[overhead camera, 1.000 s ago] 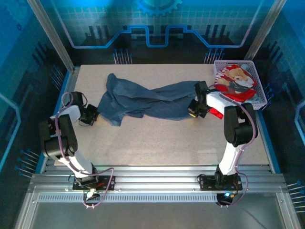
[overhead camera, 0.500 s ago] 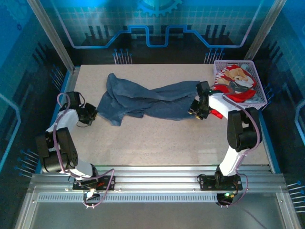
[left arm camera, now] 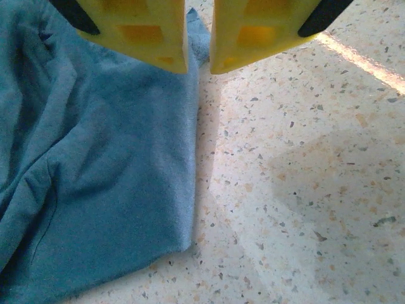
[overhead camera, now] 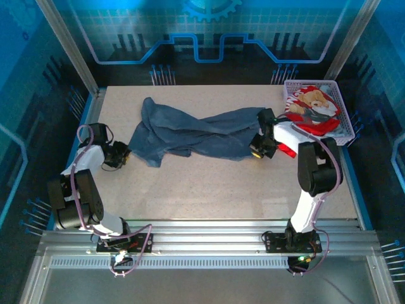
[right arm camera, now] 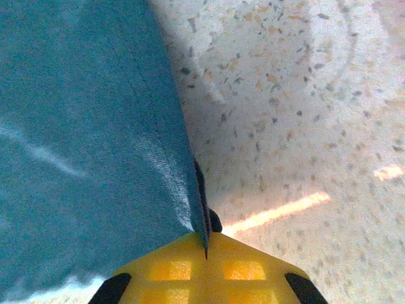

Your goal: Fold and stack the t-shirts

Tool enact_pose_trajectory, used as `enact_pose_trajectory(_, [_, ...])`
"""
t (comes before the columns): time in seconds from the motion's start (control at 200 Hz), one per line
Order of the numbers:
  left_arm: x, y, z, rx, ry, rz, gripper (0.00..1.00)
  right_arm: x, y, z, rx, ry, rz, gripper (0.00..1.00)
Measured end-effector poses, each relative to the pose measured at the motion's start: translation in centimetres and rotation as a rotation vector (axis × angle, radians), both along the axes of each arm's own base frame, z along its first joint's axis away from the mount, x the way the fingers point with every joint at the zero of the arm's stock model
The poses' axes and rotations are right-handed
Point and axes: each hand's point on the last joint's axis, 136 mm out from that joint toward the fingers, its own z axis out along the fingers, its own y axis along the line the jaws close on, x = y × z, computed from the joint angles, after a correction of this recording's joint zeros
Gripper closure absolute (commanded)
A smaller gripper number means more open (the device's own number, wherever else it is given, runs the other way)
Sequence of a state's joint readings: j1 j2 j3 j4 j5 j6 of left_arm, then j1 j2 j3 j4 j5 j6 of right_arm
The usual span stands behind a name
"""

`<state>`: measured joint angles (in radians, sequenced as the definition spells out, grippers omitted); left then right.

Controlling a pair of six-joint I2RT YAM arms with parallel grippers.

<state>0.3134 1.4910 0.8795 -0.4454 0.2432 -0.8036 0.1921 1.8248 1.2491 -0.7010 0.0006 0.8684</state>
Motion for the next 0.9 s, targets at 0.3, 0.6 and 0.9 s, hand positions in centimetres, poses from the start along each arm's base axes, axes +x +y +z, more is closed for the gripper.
enact_pose_trajectory(0.3, [-0.3, 0.0, -0.1, 0.012, 0.008, -0.025, 0.83, -2.5, 0.1, 6.7, 0.031, -0.085, 0.036, 1.00])
enact_pose_trajectory(0.6, [-0.5, -0.1, -0.2, 0.018, 0.013, -0.040, 0.83, -7.7, 0.4, 5.2, 0.077, 0.077, 0.072, 0.98])
enact_pose_trajectory(0.9, [-0.5, -0.1, -0.2, 0.017, 0.014, -0.040, 0.83, -5.9, -0.9, 2.6, -0.008, 0.135, 0.095, 0.52])
